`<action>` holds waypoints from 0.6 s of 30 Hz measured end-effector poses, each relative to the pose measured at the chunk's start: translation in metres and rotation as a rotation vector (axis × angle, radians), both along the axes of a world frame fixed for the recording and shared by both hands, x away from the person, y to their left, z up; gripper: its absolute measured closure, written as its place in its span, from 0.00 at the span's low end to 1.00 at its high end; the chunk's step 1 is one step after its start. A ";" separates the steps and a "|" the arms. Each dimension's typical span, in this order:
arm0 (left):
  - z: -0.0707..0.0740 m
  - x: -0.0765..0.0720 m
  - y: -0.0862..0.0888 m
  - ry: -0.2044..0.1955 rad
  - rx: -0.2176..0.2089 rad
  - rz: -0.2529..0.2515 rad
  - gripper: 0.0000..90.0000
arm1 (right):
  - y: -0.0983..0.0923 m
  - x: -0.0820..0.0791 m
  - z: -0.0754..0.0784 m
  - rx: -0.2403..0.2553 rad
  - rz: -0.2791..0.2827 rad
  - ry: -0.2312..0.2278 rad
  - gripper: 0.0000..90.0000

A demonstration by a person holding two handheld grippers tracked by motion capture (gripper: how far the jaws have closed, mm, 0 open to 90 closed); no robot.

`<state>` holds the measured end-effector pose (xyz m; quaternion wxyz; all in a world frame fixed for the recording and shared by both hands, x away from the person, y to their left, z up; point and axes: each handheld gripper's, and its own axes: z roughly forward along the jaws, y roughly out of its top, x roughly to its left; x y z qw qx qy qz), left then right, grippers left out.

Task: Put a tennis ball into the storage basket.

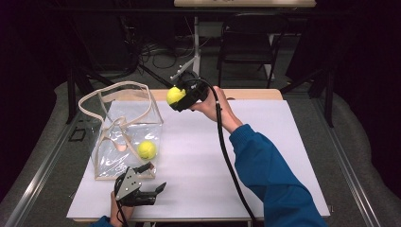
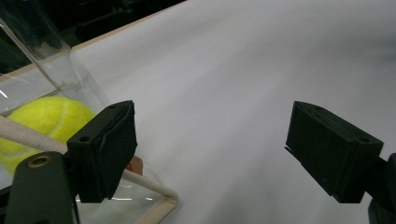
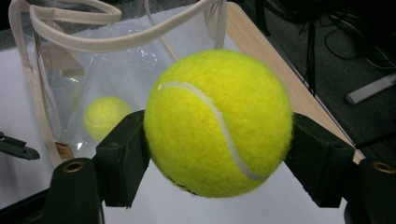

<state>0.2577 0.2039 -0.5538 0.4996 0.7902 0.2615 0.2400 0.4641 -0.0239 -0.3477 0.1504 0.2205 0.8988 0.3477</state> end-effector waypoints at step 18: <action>0.000 0.000 0.000 0.000 0.001 0.000 0.18 | 0.007 -0.002 0.015 0.023 0.011 -0.024 0.29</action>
